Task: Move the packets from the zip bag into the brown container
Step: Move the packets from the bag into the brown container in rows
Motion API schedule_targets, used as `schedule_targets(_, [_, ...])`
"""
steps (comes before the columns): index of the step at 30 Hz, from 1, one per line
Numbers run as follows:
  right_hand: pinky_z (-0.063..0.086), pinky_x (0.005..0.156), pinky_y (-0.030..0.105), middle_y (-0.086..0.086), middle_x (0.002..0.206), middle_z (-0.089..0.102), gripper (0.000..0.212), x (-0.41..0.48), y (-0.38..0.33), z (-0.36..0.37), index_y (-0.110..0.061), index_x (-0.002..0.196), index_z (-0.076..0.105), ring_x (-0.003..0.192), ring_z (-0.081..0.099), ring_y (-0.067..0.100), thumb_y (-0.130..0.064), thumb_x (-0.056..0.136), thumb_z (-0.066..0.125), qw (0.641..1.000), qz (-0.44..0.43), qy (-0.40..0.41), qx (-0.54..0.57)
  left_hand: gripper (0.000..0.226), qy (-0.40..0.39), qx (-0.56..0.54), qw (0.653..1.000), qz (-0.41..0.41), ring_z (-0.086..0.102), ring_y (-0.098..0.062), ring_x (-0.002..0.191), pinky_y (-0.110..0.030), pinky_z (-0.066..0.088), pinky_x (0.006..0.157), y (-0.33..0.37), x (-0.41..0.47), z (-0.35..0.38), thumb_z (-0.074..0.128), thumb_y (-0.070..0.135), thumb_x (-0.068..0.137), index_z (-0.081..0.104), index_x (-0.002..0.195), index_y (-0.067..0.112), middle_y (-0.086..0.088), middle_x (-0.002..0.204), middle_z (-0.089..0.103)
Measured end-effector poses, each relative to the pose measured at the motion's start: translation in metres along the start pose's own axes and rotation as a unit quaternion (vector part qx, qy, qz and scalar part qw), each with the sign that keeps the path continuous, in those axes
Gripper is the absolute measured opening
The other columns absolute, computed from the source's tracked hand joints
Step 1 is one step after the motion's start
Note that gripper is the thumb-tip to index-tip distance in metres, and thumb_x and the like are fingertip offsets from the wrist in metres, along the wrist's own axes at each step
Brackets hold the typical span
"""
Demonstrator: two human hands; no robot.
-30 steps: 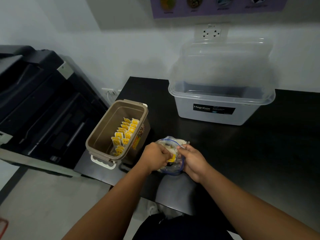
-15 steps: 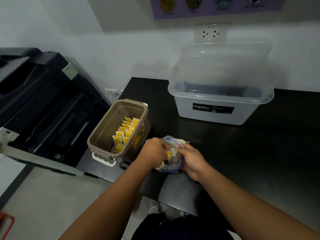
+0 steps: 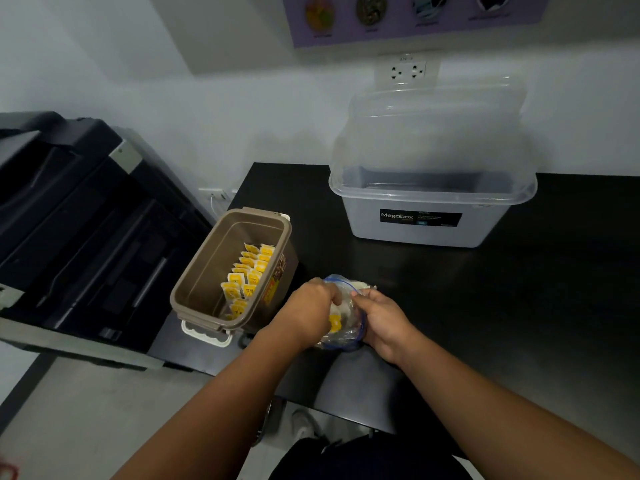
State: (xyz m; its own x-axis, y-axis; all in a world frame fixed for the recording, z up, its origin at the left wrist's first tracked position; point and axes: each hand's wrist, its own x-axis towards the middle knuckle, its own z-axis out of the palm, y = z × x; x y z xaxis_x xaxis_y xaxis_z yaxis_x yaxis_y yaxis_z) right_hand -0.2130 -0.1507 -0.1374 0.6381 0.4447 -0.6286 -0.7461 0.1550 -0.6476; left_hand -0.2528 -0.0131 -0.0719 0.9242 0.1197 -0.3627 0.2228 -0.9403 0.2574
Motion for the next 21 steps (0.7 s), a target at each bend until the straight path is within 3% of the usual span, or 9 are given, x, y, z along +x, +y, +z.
schedule_targets(6, [0.057,0.086,0.049,0.021,0.102,0.072,0.014,0.0,-0.001,0.01,-0.008,0.101,0.064,0.088,0.07,0.031,-0.012,0.108,0.052,1.0,-0.006,0.015,0.02,0.029,-0.018,0.069,0.997,-0.002,0.066,-0.021,0.104,-0.034,0.055,0.092,-0.013,0.002,-0.016,0.07,0.016,0.086,0.07,0.115,0.018,-0.002,0.112,0.069])
schedule_targets(11, [0.058,0.081,0.047,0.019,0.095,0.074,0.016,-0.003,0.004,0.014,-0.007,0.1,0.064,0.084,0.072,0.03,-0.009,0.108,0.051,0.999,-0.017,0.021,0.039,0.032,-0.033,0.128,0.991,-0.005,0.066,-0.023,0.107,-0.035,0.056,0.093,-0.019,0.004,-0.005,0.067,0.025,0.09,0.07,0.121,0.016,-0.006,0.116,0.069])
schedule_targets(17, [0.058,0.082,0.048,0.014,0.084,0.074,0.017,-0.005,0.009,0.017,-0.008,0.093,0.062,0.079,0.071,0.028,-0.008,0.107,0.052,0.997,-0.027,0.042,0.056,0.034,-0.05,0.109,0.992,0.028,0.064,-0.024,0.108,-0.031,0.051,0.089,-0.029,0.007,-0.007,0.068,0.019,0.087,0.069,0.119,0.03,-0.004,0.12,0.067])
schedule_targets(21, [0.056,0.091,0.057,0.019,0.093,0.073,0.017,-0.007,0.011,0.02,-0.007,0.097,0.064,0.086,0.071,0.033,-0.008,0.107,0.051,0.996,-0.03,0.051,0.062,0.036,-0.13,0.125,0.983,0.032,0.061,-0.027,0.115,-0.033,0.05,0.093,-0.029,0.015,-0.014,0.07,0.018,0.088,0.07,0.121,0.033,-0.007,0.13,0.06])
